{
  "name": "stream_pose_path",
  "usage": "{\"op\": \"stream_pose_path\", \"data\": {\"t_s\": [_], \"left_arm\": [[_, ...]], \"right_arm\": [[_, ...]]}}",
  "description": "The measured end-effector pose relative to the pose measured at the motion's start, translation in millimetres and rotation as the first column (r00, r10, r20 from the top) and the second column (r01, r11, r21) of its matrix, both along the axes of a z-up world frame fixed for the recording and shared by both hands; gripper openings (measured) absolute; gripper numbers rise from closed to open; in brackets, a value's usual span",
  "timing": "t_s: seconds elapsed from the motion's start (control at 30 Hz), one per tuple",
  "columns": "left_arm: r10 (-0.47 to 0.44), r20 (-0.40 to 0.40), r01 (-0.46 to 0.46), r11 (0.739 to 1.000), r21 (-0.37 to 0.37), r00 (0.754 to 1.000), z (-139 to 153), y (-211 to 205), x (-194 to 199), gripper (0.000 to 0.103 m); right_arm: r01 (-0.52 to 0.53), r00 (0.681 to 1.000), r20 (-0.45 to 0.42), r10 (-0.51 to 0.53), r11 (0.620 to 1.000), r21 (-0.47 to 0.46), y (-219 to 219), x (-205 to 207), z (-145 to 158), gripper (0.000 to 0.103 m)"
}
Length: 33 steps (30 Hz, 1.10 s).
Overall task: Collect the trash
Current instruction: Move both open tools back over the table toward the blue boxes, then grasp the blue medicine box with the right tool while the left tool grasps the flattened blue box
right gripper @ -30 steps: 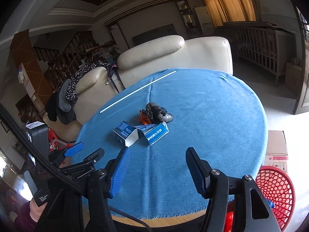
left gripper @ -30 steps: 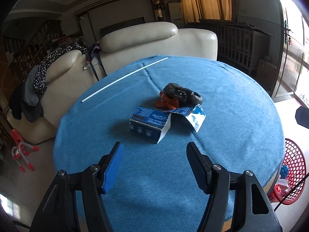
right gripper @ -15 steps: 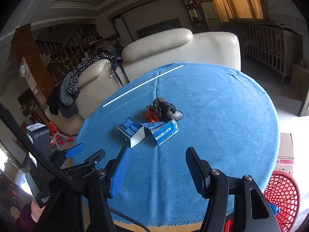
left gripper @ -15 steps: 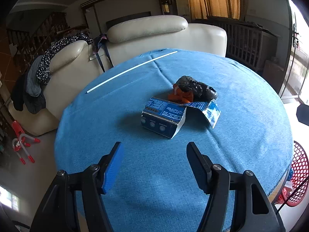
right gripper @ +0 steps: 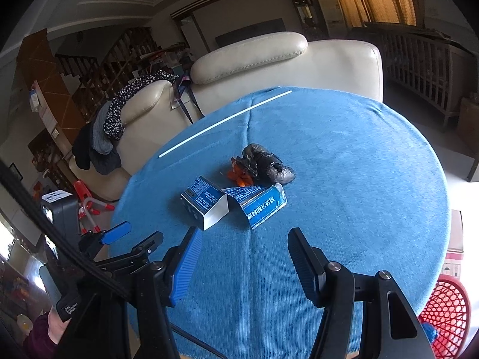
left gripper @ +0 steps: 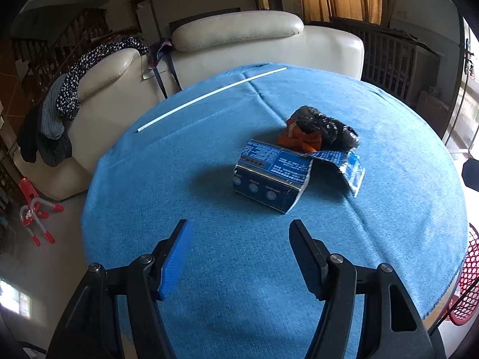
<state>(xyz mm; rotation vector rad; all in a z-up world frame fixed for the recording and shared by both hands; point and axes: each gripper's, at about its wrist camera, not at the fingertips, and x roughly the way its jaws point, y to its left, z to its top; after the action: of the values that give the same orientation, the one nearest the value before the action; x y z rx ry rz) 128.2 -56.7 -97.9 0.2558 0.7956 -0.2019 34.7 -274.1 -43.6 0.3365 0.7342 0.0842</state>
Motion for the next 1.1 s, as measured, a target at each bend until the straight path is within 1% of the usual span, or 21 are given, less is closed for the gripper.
{"op": "stream_pose_path", "data": {"t_s": [0.23, 0.37, 0.5, 0.7, 0.8, 0.9, 1.0, 1.1], "left_arm": [[0.033, -0.038, -0.033, 0.999, -0.002, 0.999, -8.9, 11.4, 25.7, 0.068], [0.03, -0.072, -0.031, 0.999, -0.01, 0.997, -12.9, 14.7, 39.7, 0.068], [0.016, -0.125, -0.02, 0.999, -0.034, 0.992, -14.4, 14.3, 57.6, 0.068], [-0.008, -0.202, -0.012, 0.995, -0.097, 0.979, -8.9, 9.9, 90.3, 0.068], [-0.028, -0.257, -0.009, 0.99, -0.142, 0.966, -5.3, 1.8, 111.7, 0.068], [-0.025, -0.322, -0.034, 0.984, -0.175, 0.947, -5.4, -7.5, 132.7, 0.069], [0.002, -0.394, -0.09, 0.975, -0.204, 0.919, -9.3, -13.3, 149.3, 0.069], [0.014, -0.453, -0.138, 0.96, -0.242, 0.892, -13.6, -17.9, 161.8, 0.069]], "right_arm": [[-0.002, 0.999, -0.05, 0.002, 1.0, 0.015, -4.6, 26.4, -17.1, 0.064], [0.005, 0.995, -0.098, 0.003, 0.997, 0.072, -12.5, 47.6, -33.6, 0.064], [0.001, 0.99, -0.143, 0.016, 0.993, 0.12, -18.7, 75.2, -50.4, 0.064], [-0.022, 0.986, -0.162, 0.051, 0.985, 0.172, -33.8, 118.4, -71.7, 0.064], [-0.035, 0.985, -0.16, 0.071, 0.976, 0.214, -44.3, 136.2, -82.3, 0.067], [-0.061, 0.985, -0.142, 0.102, 0.961, 0.27, -55.5, 152.4, -93.5, 0.07], [-0.084, 0.982, -0.134, 0.133, 0.943, 0.321, -62.1, 163.7, -101.1, 0.071], [-0.138, 0.975, -0.12, 0.186, 0.935, 0.327, -60.2, 173.3, -105.3, 0.073]]}}
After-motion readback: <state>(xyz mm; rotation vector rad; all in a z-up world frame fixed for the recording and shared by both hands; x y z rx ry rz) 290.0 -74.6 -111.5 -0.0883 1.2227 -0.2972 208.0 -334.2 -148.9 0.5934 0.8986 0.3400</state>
